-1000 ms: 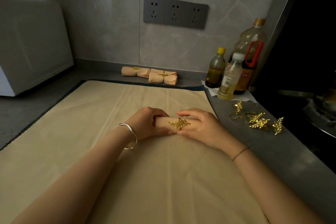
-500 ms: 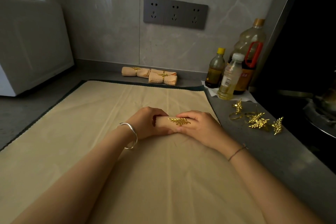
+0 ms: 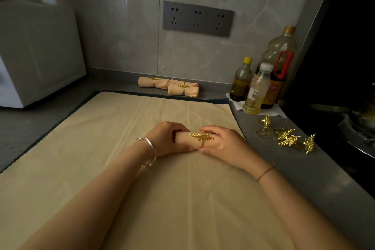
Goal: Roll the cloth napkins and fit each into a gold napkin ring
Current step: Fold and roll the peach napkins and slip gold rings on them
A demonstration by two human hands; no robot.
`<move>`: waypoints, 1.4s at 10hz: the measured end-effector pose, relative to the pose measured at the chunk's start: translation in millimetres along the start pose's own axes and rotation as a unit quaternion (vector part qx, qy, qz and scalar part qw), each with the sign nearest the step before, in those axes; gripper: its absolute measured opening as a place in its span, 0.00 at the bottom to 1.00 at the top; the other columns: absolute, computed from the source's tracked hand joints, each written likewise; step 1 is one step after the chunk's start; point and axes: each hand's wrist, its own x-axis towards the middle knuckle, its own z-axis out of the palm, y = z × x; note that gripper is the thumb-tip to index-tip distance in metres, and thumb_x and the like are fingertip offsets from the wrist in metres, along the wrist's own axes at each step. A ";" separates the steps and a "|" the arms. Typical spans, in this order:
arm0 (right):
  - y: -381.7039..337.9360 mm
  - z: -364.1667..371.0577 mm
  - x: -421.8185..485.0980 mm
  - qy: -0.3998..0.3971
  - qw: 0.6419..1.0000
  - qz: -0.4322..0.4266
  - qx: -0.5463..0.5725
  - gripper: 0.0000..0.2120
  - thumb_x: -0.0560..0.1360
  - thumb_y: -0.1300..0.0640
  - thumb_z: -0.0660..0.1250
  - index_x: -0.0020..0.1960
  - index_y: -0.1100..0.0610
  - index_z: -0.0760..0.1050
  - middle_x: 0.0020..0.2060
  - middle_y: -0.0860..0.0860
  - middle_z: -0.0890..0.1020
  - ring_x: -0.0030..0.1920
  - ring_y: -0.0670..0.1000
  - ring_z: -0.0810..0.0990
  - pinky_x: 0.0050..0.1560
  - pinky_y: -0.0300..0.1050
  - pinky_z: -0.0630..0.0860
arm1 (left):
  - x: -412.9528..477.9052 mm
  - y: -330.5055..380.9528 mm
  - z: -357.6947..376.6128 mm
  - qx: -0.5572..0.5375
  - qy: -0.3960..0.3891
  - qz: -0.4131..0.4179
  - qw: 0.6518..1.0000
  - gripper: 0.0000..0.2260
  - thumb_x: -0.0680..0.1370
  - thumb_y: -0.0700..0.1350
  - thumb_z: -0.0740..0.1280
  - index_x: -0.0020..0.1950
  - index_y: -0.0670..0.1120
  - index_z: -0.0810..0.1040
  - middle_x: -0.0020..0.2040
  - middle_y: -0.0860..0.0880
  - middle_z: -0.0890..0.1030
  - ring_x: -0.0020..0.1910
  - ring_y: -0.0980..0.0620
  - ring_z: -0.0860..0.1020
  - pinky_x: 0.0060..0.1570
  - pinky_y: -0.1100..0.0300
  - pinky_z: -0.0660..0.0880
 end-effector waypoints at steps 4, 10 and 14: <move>-5.4 -13.0 59.5 0.000 0.997 0.014 0.077 0.19 0.69 0.52 0.74 0.58 0.48 0.74 0.53 0.43 0.78 0.53 0.41 0.76 0.52 0.32 0.73 | 21.9 -83.8 -71.0 0.105 0.078 -0.158 0.979 0.22 0.79 0.58 0.57 0.70 0.51 0.68 0.68 0.47 0.72 0.66 0.47 0.70 0.64 0.51 0.67; -17.4 78.9 311.4 0.035 0.999 0.019 -0.015 0.22 0.70 0.46 0.71 0.63 0.48 0.74 0.60 0.50 0.77 0.62 0.56 0.70 0.63 0.53 0.70 | 36.9 -140.0 -61.9 0.211 0.049 -0.171 0.961 0.26 0.79 0.64 0.48 0.75 0.57 0.54 0.76 0.56 0.55 0.75 0.52 0.52 0.74 0.54 0.48; -11.3 94.7 322.8 0.044 0.986 -0.018 -0.158 0.22 0.72 0.40 0.67 0.65 0.45 0.73 0.63 0.49 0.73 0.66 0.54 0.63 0.72 0.55 0.51 | 36.2 -138.6 -62.4 0.212 0.054 -0.171 0.961 0.26 0.78 0.64 0.48 0.75 0.58 0.54 0.76 0.57 0.55 0.75 0.53 0.53 0.74 0.54 0.48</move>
